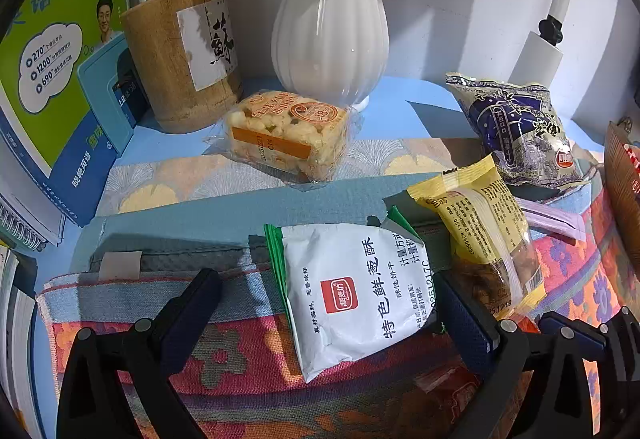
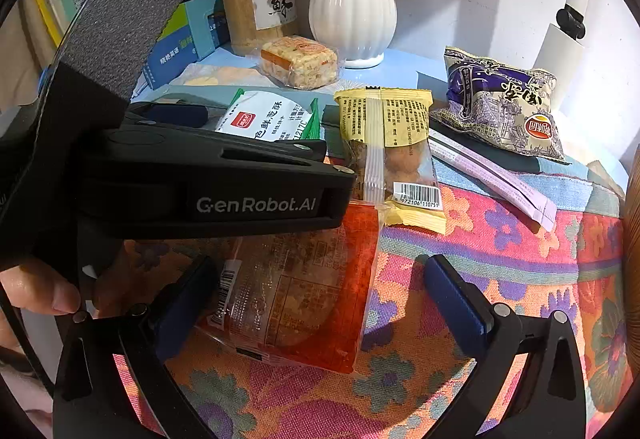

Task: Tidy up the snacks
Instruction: 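Position the left tool around the white pack while the right tool aligns on the red cake pack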

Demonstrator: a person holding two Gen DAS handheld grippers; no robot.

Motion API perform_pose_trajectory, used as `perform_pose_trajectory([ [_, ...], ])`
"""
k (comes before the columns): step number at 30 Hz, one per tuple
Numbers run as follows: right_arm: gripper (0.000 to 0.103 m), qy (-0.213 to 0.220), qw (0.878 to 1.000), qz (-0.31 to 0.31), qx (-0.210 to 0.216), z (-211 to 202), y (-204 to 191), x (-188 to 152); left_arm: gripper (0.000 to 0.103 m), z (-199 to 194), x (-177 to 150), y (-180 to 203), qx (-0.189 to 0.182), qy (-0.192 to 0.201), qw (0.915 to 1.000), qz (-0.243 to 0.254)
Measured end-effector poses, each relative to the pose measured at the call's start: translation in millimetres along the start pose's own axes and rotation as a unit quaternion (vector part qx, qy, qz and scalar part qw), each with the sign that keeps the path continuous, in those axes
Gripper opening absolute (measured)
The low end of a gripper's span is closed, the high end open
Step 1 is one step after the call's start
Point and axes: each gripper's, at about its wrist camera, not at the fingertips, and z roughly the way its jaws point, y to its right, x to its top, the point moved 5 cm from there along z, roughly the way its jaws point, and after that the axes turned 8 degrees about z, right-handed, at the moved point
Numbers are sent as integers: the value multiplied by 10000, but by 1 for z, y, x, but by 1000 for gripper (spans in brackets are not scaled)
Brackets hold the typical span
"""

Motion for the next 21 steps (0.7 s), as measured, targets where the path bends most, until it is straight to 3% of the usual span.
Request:
perform_pose_trajectory([
  [21, 103, -23, 10000, -30, -4, -1, 0, -1, 103, -5, -5, -8, 151, -12, 9998, -101],
])
